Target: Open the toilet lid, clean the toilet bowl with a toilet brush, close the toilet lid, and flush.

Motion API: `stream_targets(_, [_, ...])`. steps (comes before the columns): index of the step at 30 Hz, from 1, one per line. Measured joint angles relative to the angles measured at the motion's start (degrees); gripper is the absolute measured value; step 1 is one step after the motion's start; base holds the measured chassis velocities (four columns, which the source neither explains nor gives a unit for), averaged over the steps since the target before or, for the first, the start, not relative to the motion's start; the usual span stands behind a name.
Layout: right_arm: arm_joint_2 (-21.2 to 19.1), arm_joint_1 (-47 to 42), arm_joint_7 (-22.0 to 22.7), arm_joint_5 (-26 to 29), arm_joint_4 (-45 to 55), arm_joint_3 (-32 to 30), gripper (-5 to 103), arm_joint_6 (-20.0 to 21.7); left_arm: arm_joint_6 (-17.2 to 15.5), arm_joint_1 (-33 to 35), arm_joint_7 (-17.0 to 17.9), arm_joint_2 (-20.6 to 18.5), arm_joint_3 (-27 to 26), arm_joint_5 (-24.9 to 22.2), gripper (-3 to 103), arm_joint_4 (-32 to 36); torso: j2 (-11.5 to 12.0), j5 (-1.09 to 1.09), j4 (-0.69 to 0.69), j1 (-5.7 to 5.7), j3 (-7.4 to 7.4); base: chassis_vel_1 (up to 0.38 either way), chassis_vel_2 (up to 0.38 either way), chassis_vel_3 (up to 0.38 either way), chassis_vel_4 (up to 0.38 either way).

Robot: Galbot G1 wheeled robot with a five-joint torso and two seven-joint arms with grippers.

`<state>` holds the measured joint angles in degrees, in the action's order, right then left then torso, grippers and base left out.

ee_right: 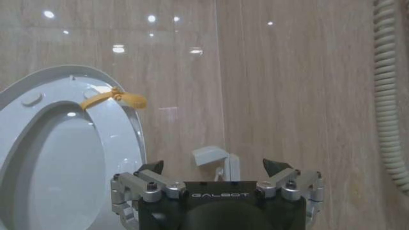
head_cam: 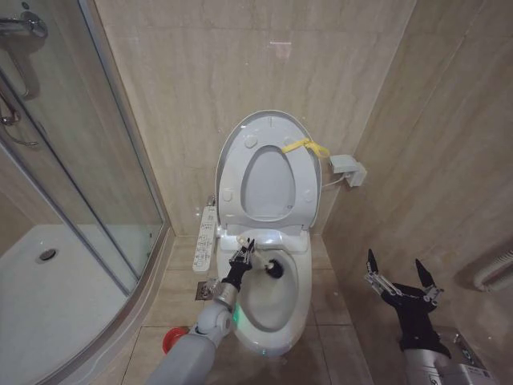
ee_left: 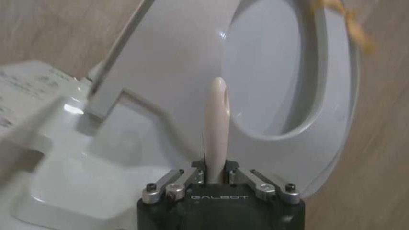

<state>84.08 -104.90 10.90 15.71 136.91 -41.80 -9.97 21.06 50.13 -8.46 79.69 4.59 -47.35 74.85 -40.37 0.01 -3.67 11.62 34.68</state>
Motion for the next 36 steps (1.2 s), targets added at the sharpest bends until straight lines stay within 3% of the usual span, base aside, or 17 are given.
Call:
stream_targets(3, [0.0,0.0,0.0,0.0,0.0,0.0,100,0.0,-0.8,0.7,-0.3,0.3,0.7,-1.8,17,-0.1,0.0,0.00,0.02,0.00,0.00,0.000,0.000,0.000,0.000])
stream_targets(6, [0.0,0.0,0.0,0.0,0.0,0.0,100,0.0,-0.4,0.6,-0.8,0.6,1.0,1.3,17,-2.5,0.0,0.00,0.01,-0.01,-0.01,0.000,0.000,0.000,0.000])
stream_targets(9, [0.0,0.0,0.0,0.0,0.0,0.0,100,0.0,3.8,-0.3,-2.6,0.9,-0.2,17.9,17,-9.2,0.0,-0.04,-0.03,0.00,-0.01,0.000,0.000,0.000,0.000])
stream_targets(10, [0.0,0.0,0.0,0.0,0.0,0.0,100,0.0,3.8,-0.3,-2.6,0.9,-0.2,17.9,17,-9.2,0.0,-0.04,-0.03,0.00,-0.01,0.000,0.000,0.000,0.000])
stream_targets(12, [0.0,0.0,0.0,0.0,0.0,0.0,100,0.0,6.0,-0.4,-3.1,0.6,-2.1,29.5,17,-11.3,0.0,-0.01,0.01,0.00,0.01,0.000,0.000,0.000,0.000])
stream_targets(13, [0.0,0.0,0.0,0.0,0.0,0.0,100,0.0,6.0,-0.4,-3.1,0.6,-2.1,29.5,17,-11.3,0.0,-0.01,0.01,0.00,0.01,0.000,0.000,0.000,0.000])
stream_targets(14, [0.0,0.0,0.0,0.0,0.0,0.0,100,0.0,6.9,-0.4,-3.3,0.6,-2.9,34.0,17,-11.3,0.0,-0.03,-0.01,0.01,0.01,0.000,0.000,0.000,0.000])
stream_targets(16, [0.0,0.0,0.0,0.0,0.0,0.0,100,0.0,7.9,-0.3,-3.2,0.3,-3.9,38.6,17,-9.9,0.0,-0.03,-0.02,0.01,0.01,0.000,0.000,0.000,0.000])
stream_targets(19, [0.0,0.0,0.0,0.0,0.0,0.0,100,0.0,8.3,0.1,-2.8,-0.2,-4.3,39.3,17,-7.0,0.0,-0.02,-0.01,0.01,0.01,0.000,0.000,0.000,0.000])
stream_targets(22, [0.0,0.0,0.0,0.0,0.0,0.0,100,0.0,7.4,1.3,-2.6,-1.5,-4.0,33.1,17,-1.5,0.0,-0.02,-0.01,0.01,0.01,0.000,0.000,0.000,0.000])
stream_targets(23, [0.0,0.0,0.0,0.0,0.0,0.0,100,0.0,7.4,1.3,-2.6,-1.5,-4.0,33.1,17,-1.5,0.0,-0.02,-0.01,0.01,0.01,0.000,0.000,0.000,0.000])
stream_targets(26, [0.0,0.0,0.0,0.0,0.0,0.0,100,0.0,5.3,3.4,-2.9,-3.7,-3.8,25.7,17,3.7,0.0,-0.01,0.01,0.01,0.01,0.000,0.000,0.000,0.000])
stream_targets(28, [0.0,0.0,0.0,0.0,0.0,0.0,100,0.0,4.5,4.4,-2.8,-4.2,-4.0,25.3,17,5.8,0.0,-0.02,0.01,0.01,0.00,0.000,0.000,0.000,0.000])
stream_targets(30, [0.0,0.0,0.0,0.0,0.0,0.0,100,0.0,4.1,5.1,-2.5,-4.6,-4.2,26.2,17,6.4,0.0,-0.02,-0.02,0.00,-0.01,0.000,0.000,0.000,0.000])
stream_targets(32, [0.0,0.0,0.0,0.0,0.0,0.0,100,0.0,4.2,7.1,-1.8,-5.2,-6.2,33.4,17,7.0,0.0,-0.03,-0.01,0.00,0.01,0.000,0.000,0.000,0.000])
stream_targets(36, [0.0,0.0,0.0,0.0,0.0,0.0,100,0.0,3.9,10.5,-1.5,-6.8,-7.6,36.6,17,12.0,0.0,-0.02,0.01,0.00,0.00,0.000,0.000,0.000,0.000])
